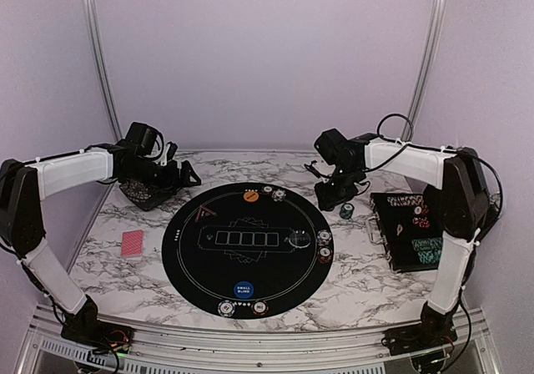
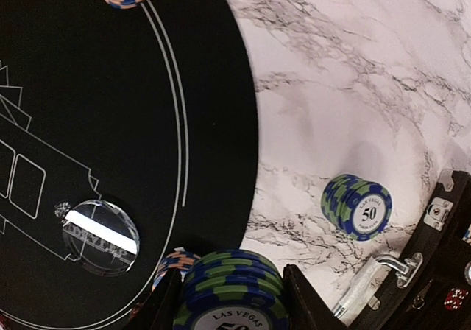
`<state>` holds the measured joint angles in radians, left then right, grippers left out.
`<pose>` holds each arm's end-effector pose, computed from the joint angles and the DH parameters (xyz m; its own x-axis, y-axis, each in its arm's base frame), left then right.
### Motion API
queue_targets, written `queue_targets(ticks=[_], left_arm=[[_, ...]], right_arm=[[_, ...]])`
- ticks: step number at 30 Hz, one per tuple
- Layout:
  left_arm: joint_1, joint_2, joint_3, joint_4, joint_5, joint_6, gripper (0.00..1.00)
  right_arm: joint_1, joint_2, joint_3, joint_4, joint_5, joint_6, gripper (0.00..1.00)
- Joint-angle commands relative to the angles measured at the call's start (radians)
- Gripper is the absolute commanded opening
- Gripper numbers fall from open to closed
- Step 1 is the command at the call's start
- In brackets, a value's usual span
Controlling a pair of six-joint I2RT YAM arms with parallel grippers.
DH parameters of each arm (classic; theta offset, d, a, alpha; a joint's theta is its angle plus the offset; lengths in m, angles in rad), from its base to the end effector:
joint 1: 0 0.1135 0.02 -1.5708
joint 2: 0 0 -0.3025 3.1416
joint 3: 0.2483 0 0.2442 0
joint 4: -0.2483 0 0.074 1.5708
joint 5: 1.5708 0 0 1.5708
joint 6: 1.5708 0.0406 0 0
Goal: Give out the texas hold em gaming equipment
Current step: Place the poker chips pile in the small blind area.
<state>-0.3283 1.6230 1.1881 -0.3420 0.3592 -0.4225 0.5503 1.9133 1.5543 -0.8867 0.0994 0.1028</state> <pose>0.3320 -0.1282 0.2918 -0.8263 -0.1240 -0.5493 0.2196 0.8272 -0.5172 0.3438 0.2062 0.2630 -0.8541 -0.4042 -0.3274 -0.4078 0.9110 -0.0608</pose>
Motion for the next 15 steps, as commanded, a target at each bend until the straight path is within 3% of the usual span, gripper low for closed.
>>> queue_targets(ticks=[1,15], left_arm=[[-0.003,0.004,0.0,-0.009,0.014,0.007,0.99],[-0.003,0.023,0.004,-0.008,0.016,0.002,0.99]], right_arm=[[0.067,-0.056,0.012,-0.016,0.02,0.035,0.28],[0.324,-0.121,-0.129,0.021,0.052,0.083,0.28]])
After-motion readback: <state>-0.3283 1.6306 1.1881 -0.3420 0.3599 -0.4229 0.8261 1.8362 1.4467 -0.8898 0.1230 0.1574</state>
